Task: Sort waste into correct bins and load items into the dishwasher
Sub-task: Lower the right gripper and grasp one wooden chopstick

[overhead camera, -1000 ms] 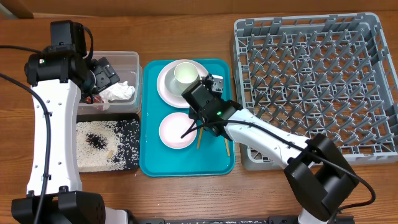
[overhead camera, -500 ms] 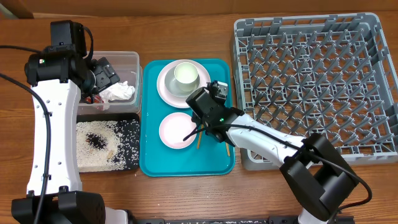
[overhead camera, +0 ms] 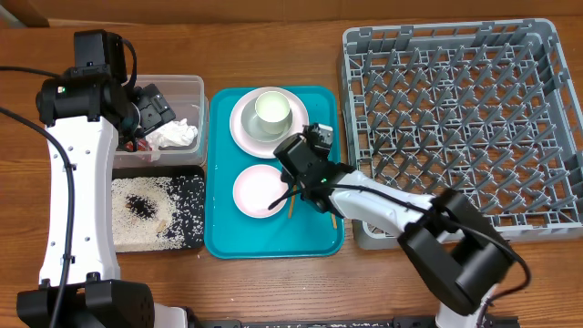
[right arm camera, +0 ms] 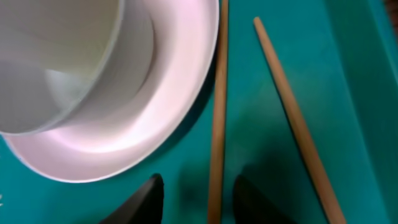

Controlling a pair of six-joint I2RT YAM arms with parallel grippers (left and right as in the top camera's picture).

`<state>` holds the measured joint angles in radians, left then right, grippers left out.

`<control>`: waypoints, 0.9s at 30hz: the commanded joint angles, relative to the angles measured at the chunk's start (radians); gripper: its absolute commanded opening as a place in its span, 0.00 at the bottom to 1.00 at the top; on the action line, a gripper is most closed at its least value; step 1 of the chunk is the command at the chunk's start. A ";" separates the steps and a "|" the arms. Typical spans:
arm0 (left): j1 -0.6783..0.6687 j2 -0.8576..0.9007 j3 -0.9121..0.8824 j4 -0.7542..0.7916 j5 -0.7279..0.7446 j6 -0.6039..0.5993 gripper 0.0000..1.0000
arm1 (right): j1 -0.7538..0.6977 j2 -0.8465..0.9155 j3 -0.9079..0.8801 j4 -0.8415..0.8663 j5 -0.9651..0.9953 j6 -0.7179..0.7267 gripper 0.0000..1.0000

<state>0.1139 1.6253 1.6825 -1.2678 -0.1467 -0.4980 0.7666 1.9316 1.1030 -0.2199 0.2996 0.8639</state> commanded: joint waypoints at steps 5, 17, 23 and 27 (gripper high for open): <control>0.004 0.006 0.015 0.001 -0.006 0.008 1.00 | -0.002 0.055 -0.006 0.024 0.013 0.005 0.32; 0.004 0.006 0.014 0.001 -0.006 0.008 1.00 | -0.002 0.038 -0.006 0.016 -0.034 0.000 0.20; 0.004 0.006 0.015 0.001 -0.006 0.008 1.00 | -0.002 0.008 -0.005 -0.033 0.023 -0.031 0.18; 0.004 0.006 0.014 0.001 -0.006 0.008 1.00 | -0.002 0.008 0.000 -0.046 0.032 -0.087 0.15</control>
<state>0.1139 1.6253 1.6825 -1.2678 -0.1467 -0.4980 0.7666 1.9533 1.1053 -0.2520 0.3088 0.8318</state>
